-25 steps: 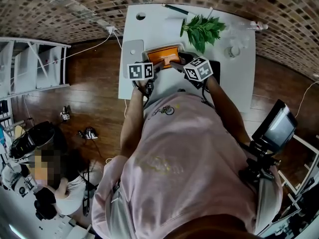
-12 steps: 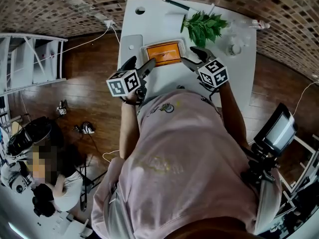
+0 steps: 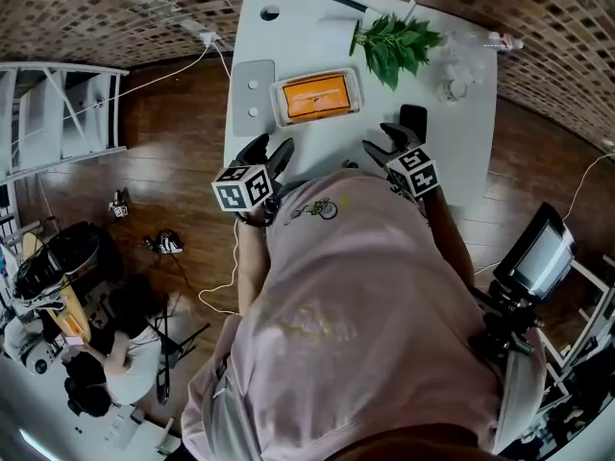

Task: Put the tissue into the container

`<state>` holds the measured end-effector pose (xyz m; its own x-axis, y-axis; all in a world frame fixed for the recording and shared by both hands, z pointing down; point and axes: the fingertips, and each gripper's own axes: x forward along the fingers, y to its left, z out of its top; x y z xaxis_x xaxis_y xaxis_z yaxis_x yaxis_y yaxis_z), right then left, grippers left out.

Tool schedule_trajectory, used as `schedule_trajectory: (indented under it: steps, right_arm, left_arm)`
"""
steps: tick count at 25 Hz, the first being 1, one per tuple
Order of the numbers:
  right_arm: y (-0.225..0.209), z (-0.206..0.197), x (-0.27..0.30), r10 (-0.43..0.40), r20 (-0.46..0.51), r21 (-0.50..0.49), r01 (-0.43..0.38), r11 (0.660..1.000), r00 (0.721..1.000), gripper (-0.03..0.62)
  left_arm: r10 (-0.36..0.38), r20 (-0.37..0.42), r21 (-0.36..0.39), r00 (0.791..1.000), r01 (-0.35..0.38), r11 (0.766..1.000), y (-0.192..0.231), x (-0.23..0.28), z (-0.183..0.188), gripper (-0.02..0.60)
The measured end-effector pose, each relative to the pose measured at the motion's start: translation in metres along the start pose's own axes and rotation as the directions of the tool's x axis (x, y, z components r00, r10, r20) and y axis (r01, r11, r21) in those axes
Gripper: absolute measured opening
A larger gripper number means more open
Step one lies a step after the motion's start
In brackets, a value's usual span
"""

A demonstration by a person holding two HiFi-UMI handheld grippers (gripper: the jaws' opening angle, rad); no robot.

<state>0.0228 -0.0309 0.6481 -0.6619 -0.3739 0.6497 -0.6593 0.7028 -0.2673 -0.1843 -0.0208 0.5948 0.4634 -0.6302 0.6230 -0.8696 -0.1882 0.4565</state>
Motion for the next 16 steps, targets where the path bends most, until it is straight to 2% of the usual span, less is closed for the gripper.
schedule_trajectory:
  steps: [5,10,16]
  right_arm:
    - [0.006,0.001,0.007,0.016,-0.03,-0.04,-0.018,0.999,0.999,0.253]
    - [0.013,0.0,0.01,0.03,-0.042,-0.059,-0.032,0.998,0.999,0.253]
    - [0.015,-0.002,0.009,0.037,-0.048,-0.066,-0.04,0.997,0.998,0.244]
  left_arm:
    - [-0.035,-0.116,0.082,0.993,0.045,0.996,-0.02,0.019,-0.025,0.291]
    - [-0.014,-0.219,0.192,0.976,0.057,0.98,-0.031,0.028,-0.042,0.291]
    - [-0.018,-0.269,0.244,0.963,0.086,0.966,-0.037,0.031,-0.053,0.282]
